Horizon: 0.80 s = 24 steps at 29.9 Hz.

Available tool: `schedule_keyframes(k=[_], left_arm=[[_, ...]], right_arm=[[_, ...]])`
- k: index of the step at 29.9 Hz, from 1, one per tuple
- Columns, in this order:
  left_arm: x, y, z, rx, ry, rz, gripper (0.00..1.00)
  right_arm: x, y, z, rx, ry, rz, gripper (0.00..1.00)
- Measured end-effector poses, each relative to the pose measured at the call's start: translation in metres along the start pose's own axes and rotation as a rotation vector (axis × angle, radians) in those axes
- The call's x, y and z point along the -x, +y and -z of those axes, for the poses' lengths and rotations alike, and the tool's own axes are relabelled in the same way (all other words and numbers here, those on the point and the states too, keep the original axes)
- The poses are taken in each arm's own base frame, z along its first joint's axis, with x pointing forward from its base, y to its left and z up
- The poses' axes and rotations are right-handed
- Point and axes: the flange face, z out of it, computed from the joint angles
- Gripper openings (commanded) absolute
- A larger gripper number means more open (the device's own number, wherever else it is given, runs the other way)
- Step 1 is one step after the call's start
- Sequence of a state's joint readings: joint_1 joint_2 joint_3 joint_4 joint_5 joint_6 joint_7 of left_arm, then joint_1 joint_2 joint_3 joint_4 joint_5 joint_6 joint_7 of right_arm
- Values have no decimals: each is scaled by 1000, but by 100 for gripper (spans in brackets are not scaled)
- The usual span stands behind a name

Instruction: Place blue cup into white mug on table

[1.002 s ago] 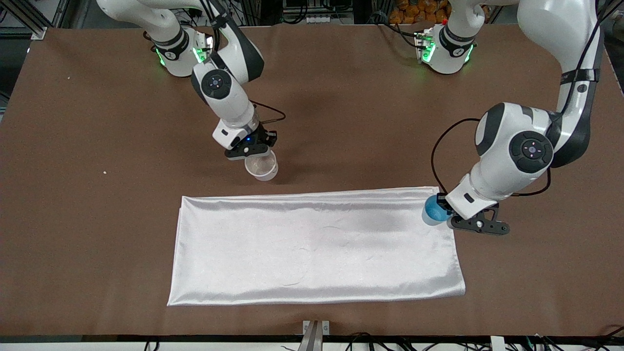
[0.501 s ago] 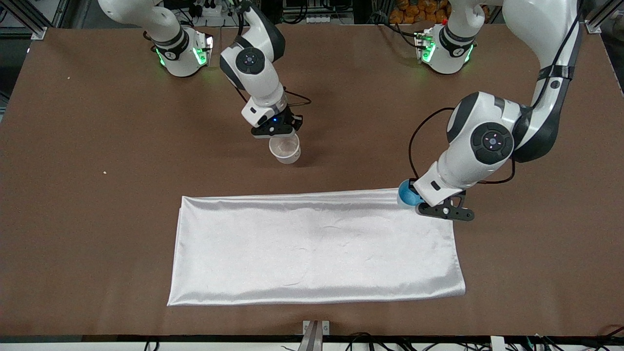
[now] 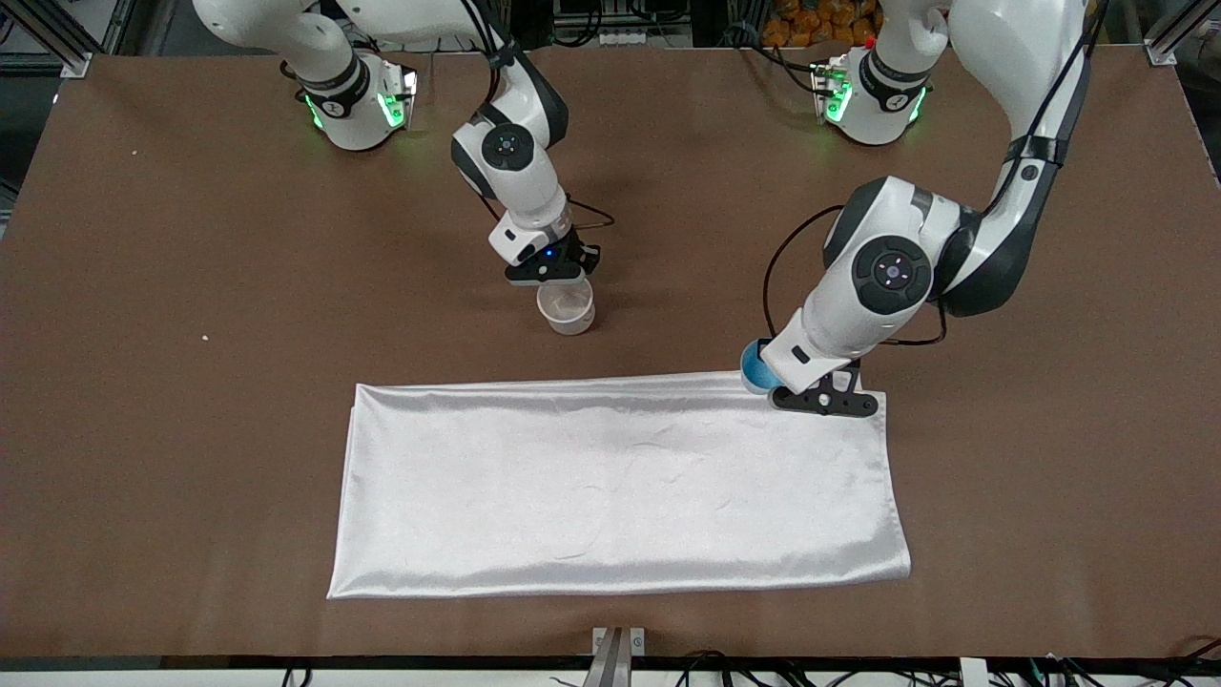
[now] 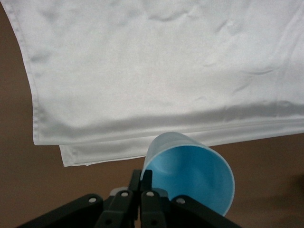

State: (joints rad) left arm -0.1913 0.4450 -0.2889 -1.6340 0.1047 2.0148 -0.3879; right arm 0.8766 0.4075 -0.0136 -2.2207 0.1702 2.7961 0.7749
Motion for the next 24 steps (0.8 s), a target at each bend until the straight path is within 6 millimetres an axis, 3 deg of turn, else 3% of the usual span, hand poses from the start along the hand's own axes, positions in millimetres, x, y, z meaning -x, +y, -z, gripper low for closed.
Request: schedule_keyframes(k=[3,4,10,18,24], left_arm=[[-1,-2,-6,-1,-8,3,0],[-1,-2,-6,-1,-10,4,0],[-2,-3,-6,-1,-8,6,0],[-1,2,-3,2,-4,2,0],[3,17,3,6,7,-10,0]], right_arm=[[-3,-1,-1,-3,5,-13,96],[-5,-2,0,-5,8,-27,100],[-14,-5,4,-13,17,-142,100],[-15,-11,10,14,-16,-168,100],[-24,-28,43,47,-66,-165,100]])
